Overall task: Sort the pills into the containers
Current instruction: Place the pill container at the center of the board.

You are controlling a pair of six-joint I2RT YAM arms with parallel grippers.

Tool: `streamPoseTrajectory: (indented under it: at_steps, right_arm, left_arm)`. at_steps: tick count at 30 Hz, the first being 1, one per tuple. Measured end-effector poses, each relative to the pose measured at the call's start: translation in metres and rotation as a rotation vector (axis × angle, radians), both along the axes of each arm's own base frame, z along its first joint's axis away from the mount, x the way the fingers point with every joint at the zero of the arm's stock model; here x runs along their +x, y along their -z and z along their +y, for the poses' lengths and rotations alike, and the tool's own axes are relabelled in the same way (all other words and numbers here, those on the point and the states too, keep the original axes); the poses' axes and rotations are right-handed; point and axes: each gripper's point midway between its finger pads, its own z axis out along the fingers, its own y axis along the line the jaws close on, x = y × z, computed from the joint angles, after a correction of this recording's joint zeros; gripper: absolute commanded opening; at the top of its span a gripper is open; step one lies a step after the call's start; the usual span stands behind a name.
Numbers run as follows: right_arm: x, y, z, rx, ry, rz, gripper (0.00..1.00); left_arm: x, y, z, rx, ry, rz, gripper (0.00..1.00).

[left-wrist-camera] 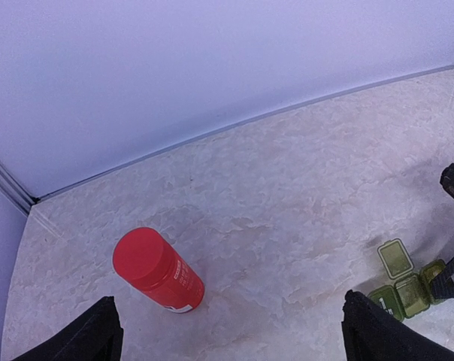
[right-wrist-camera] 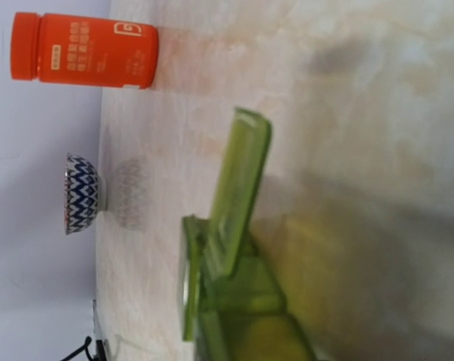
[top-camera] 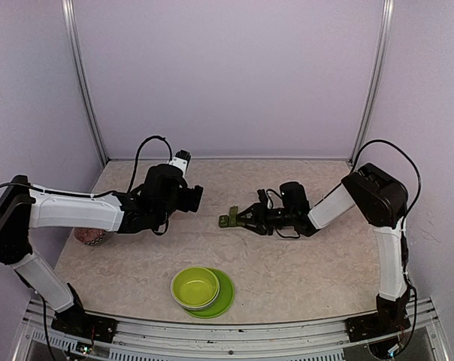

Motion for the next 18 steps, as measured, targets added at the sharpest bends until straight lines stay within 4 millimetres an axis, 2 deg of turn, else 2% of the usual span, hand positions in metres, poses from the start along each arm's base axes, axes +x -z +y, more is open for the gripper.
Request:
streamPoseTrajectory:
  at_steps: [8,18]
  right_arm:
    - [-0.004,0.004,-0.002,-0.019,-0.004,0.004,0.53]
    - [-0.007,-0.005,-0.008,-0.047,0.009,-0.005,0.72]
  left_arm:
    - [-0.003,-0.002,0.003,-0.018,-0.001,-0.008,0.99]
    - [-0.004,-0.003,0.005,-0.033,-0.005,-0.012,0.99]
